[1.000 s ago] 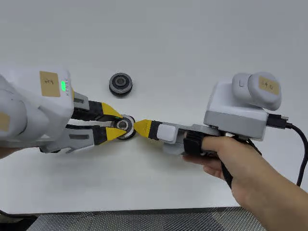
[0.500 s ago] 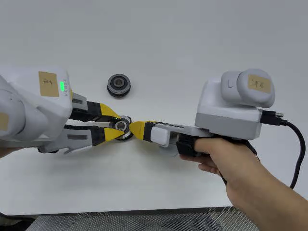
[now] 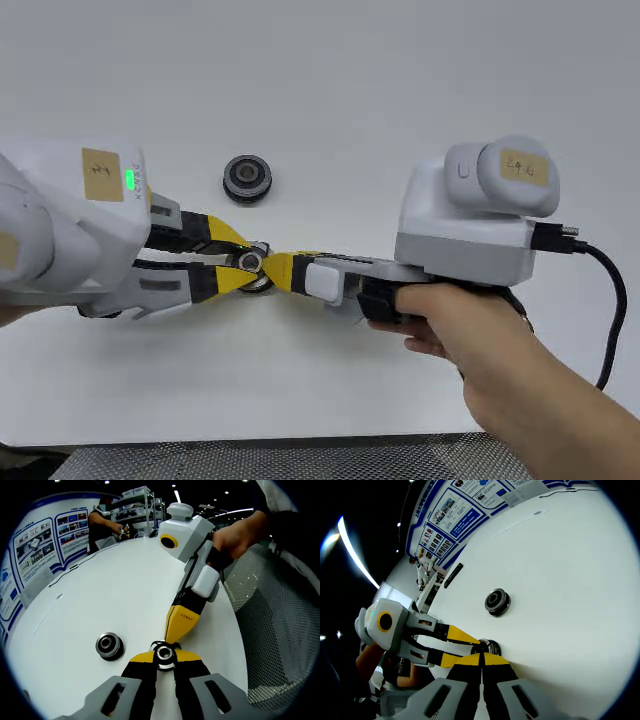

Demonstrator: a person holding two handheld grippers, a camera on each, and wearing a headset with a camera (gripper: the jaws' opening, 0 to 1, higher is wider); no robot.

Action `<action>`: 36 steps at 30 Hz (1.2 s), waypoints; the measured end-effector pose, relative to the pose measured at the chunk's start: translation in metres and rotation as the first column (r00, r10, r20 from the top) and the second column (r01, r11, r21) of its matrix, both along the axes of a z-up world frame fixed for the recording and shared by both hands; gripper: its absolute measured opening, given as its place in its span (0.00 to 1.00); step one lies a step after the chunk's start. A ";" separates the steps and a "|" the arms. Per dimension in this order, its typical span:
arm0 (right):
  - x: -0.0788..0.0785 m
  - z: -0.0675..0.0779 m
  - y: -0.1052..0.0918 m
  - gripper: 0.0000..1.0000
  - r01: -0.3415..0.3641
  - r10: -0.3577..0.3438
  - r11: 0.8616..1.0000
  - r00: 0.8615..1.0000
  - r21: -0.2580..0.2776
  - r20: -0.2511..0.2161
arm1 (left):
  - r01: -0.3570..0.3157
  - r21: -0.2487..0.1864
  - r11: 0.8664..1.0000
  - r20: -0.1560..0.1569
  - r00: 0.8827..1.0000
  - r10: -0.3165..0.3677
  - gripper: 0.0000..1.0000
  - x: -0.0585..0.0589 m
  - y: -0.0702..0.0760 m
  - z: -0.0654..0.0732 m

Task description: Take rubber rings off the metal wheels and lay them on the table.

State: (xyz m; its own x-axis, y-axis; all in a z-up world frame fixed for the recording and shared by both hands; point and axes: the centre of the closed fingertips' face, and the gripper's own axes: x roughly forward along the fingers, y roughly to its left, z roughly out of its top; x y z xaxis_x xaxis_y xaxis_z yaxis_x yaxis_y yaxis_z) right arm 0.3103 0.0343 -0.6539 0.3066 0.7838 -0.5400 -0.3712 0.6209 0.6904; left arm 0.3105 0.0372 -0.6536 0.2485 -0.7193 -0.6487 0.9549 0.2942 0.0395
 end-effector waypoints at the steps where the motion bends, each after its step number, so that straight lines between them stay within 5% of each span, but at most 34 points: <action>1: 0.000 0.000 0.000 0.01 -0.001 0.001 1.000 1.000 -0.002 0.003 | 0.000 0.000 1.000 0.000 1.000 0.000 0.12 0.000 0.000 0.000; 36: 0.000 0.007 -0.001 0.01 0.011 -0.011 1.000 1.000 0.015 -0.016 | -0.007 0.001 1.000 0.013 1.000 0.007 0.12 0.000 0.001 0.000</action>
